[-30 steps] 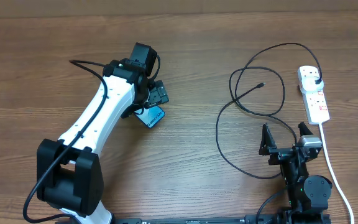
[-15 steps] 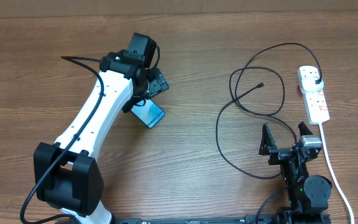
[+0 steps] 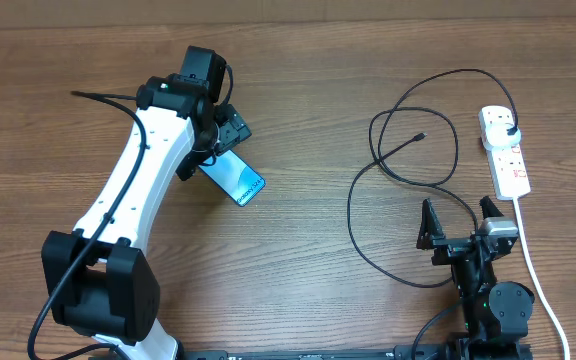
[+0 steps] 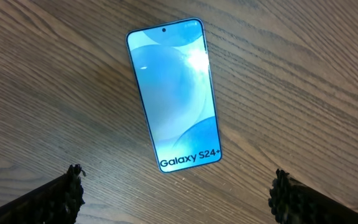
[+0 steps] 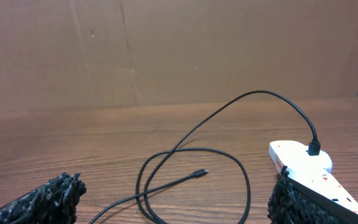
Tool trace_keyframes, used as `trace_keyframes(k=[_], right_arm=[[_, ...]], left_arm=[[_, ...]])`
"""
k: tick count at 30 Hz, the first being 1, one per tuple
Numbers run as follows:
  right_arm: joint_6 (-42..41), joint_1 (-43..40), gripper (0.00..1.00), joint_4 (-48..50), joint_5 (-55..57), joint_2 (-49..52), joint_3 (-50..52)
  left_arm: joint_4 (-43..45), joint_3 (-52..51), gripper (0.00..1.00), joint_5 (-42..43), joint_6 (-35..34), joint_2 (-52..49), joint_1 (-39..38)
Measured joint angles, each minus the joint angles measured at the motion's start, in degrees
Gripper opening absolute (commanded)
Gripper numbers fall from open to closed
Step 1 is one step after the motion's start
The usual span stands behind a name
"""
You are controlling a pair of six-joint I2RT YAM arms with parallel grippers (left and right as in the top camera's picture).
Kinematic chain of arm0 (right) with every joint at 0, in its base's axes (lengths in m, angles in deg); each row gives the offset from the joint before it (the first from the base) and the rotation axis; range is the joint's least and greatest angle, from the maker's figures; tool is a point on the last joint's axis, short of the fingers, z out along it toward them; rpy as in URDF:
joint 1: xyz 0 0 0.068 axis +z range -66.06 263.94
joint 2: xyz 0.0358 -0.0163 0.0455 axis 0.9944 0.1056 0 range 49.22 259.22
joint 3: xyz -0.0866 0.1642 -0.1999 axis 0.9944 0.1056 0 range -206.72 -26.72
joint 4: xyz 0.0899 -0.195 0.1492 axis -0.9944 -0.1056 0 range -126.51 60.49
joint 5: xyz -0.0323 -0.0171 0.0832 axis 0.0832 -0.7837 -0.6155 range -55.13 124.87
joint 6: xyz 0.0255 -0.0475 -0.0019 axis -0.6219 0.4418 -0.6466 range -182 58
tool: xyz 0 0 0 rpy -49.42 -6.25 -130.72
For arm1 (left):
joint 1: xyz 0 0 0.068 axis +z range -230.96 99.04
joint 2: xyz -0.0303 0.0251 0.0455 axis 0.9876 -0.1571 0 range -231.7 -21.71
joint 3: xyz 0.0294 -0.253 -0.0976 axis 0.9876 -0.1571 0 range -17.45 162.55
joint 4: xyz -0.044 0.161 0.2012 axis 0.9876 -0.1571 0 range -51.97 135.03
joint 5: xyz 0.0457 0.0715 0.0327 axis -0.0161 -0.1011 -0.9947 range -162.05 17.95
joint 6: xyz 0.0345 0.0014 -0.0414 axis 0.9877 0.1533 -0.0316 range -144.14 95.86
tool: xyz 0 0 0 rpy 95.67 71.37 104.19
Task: Plug charger to phone and switch on socket
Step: 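Lower the left gripper and close it on the phone's long edges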
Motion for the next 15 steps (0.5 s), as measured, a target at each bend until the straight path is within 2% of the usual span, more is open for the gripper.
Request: trace_keyframes(k=[15], right_arm=[[0.0,0.02,1.0,0.02,0.02,0.0,0.0]], left_arm=[[-0.9,0.02,1.0,0.11,-0.96,0.0,-0.02]])
